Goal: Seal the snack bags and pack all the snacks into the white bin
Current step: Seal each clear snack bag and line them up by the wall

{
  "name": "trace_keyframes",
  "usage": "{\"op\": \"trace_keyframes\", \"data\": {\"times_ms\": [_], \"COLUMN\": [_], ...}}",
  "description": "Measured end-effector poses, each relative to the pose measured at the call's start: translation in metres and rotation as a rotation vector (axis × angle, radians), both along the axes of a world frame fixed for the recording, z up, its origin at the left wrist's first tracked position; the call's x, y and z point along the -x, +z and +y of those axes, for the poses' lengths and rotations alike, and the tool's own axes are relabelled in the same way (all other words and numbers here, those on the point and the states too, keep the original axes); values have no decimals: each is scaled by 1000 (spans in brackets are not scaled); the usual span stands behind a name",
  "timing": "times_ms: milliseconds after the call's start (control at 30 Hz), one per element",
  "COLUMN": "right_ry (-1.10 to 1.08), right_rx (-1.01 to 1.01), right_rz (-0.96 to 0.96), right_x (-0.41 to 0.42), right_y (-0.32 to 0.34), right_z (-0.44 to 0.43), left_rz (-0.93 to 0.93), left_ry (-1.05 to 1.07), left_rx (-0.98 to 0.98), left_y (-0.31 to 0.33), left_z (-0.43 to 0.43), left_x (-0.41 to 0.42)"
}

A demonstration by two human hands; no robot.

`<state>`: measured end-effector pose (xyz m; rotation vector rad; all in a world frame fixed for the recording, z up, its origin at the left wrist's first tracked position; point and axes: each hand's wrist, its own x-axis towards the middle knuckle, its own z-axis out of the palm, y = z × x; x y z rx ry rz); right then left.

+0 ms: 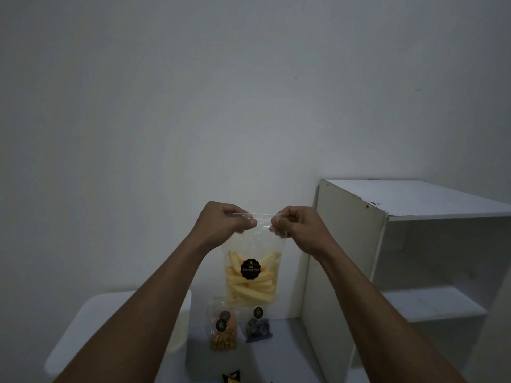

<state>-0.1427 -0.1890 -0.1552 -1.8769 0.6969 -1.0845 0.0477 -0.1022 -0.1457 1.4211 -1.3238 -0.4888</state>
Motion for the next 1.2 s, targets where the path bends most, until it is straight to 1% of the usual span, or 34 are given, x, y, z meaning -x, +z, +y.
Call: {"op": "trace_keyframes", "data": {"times_ms": [100,233,333,433,533,700,800,967,1067,1200], "right_ry": [15,43,27,-27,-40,13,4,-40,-36,6], "right_rx": [-23,-80,-52,3,8,-80,-75,18,-2,-11], "right_rz": [-10,-11,27,62,37,-22,-18,-17,-28,52], "right_x": [0,0,0,-3,-6,-8,-7,-7,-5,-8], "right_y": [0,-5,-7,-9,-10,-15,-18,-16,-14,-15], "right_z": [0,-1,-1,-3,-3,-3,-4,-5,-6,-5], "left_rz": [-96,-142,-184,-247,-322,-406,-400,-413,-424,-431], "left_ry": [-3,54,88,51,20,89,102,42,21,48], "left_rx": [-28,-12,-19,-63,-85,-61,-56,-68,-56,-47], "left_y": [4,2,0,0,2,-2,-3,-4,0,-3], "left_z": [-3,-6,-9,-12,-14,-18,-20,-23,-25,-29], "left_x": [-1,-2,-4,-5,-3,-2,-4,-3,-2,1]}}
